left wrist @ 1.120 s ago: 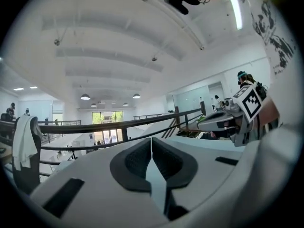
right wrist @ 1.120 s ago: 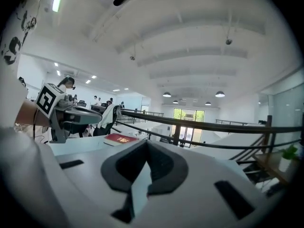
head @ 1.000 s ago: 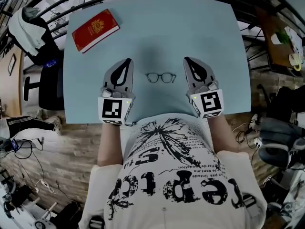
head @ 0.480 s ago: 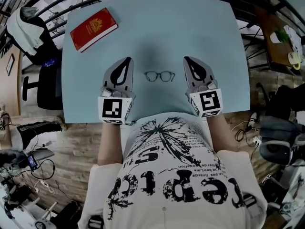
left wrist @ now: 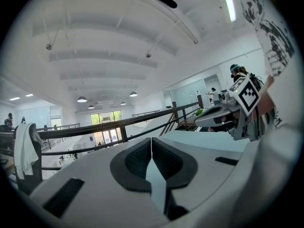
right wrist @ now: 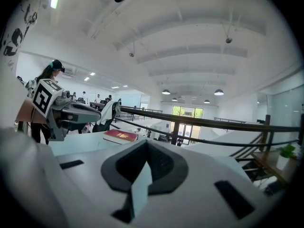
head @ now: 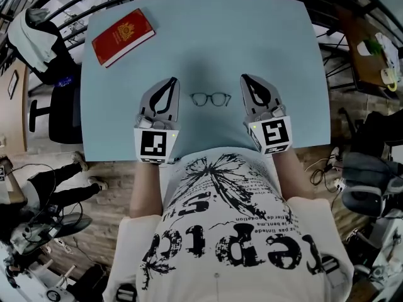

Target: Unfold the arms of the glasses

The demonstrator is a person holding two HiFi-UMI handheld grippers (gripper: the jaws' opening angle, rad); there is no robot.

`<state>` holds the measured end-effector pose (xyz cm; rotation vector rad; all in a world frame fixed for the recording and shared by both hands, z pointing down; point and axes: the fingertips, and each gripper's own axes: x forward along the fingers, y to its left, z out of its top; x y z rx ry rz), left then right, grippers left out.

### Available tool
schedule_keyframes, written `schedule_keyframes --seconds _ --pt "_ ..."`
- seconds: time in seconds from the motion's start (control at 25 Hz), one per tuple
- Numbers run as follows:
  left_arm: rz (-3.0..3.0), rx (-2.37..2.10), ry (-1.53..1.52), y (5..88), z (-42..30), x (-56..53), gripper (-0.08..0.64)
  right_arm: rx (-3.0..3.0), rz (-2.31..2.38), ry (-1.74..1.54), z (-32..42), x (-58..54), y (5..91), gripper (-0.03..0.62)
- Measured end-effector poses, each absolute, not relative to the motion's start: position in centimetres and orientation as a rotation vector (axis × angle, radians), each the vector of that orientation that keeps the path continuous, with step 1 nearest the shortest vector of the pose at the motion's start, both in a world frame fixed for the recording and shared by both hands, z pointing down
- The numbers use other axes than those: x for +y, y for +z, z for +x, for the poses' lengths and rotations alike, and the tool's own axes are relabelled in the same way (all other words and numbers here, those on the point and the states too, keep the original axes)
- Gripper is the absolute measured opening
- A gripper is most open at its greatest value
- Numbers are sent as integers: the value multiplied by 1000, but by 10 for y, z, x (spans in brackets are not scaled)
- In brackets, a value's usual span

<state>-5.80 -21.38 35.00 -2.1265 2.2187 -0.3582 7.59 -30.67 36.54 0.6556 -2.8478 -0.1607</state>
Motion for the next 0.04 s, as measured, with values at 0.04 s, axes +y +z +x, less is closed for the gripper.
schedule_keyframes --seconds 0.04 --pt "-2130 2210 -365 351 -57 -214 21 -2847 655 -161 76 -307 366 8"
